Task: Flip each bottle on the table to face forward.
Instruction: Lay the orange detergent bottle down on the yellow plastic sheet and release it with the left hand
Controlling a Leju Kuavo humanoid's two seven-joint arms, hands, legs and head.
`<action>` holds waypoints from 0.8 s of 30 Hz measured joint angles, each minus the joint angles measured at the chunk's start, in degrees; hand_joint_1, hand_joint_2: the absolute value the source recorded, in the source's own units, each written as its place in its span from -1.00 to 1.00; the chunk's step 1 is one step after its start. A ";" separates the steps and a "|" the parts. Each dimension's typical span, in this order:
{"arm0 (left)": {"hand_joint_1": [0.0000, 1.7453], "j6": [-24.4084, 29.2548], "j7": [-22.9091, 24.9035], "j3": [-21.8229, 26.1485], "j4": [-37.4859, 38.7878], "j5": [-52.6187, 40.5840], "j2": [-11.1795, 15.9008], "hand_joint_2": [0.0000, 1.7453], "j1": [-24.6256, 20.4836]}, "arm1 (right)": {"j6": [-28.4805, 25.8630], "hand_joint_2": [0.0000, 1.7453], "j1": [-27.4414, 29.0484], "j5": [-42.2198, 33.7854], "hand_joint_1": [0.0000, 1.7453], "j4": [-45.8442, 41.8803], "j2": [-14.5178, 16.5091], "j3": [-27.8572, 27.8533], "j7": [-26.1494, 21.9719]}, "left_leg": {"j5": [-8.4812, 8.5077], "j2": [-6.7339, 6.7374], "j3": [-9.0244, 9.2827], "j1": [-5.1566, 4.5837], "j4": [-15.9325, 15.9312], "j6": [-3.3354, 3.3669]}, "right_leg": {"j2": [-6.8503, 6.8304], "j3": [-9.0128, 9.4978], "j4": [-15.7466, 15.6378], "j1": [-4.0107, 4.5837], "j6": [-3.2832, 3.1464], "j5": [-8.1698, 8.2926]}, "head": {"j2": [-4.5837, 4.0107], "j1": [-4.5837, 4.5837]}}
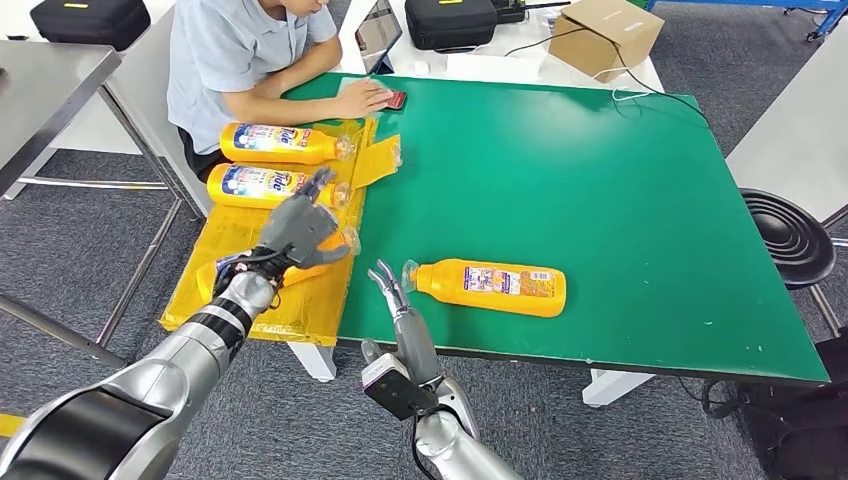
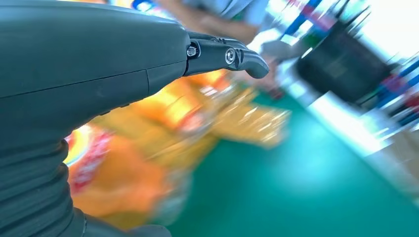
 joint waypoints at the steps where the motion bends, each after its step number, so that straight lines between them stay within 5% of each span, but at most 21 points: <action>1: -1.00 -0.31 -0.79 0.89 -2.26 1.52 -0.03 1.00 0.62 | 0.00 -1.00 0.13 0.13 -1.00 -0.09 -0.08 -0.01 0.00 | 0.00 0.00 0.00 0.00 0.00 0.00 | 0.00 0.00 0.00 0.00 0.00 0.00 | 0.00 0.00; 7: -1.00 -2.90 -1.35 4.78 -18.07 11.09 -0.13 1.00 5.87 | -1.36 -1.00 0.64 0.66 -1.00 -0.77 -0.66 -0.31 0.00 | -0.01 0.00 0.00 0.00 0.00 0.00 | 0.01 -0.01 -0.01 -0.01 0.00 0.00 | 0.00 0.01; 11: -1.00 -5.59 0.96 5.43 -28.53 19.61 -0.22 1.00 10.69 | -4.07 1.00 1.07 1.68 -1.00 -2.44 -2.04 -2.11 0.00 | -0.02 0.00 -0.01 -0.01 0.00 0.01 | 0.01 0.00 -0.03 -0.02 0.00 -0.01 | 0.00 0.01; 15: -1.00 -6.00 3.33 5.95 -36.11 28.27 -0.36 1.00 15.17 | -8.81 1.00 0.44 8.82 -1.00 -2.73 -4.83 -5.87 0.56 | -0.03 0.00 -0.01 -0.05 0.00 0.02 | 0.01 0.01 -0.04 -0.06 0.01 0.00 | 0.00 0.01; 19: -1.00 -2.65 4.39 6.89 -43.57 35.48 -0.69 1.00 21.96 | -9.72 1.00 -1.62 20.80 -1.00 -1.35 -9.36 -15.58 2.57 | -0.02 -0.08 -0.01 -0.13 0.00 0.04 | -0.03 0.03 -0.05 -0.14 0.02 0.01 | 0.00 0.01; 24: -1.00 -1.26 4.18 7.09 -48.72 36.04 -0.70 1.00 27.01 | -9.44 1.00 -2.98 22.80 -1.00 -0.04 -12.43 -23.05 2.79 | -0.02 -0.18 -0.04 -0.13 0.01 0.04 | -0.07 0.02 -0.05 -0.13 0.03 0.00 | 0.00 0.01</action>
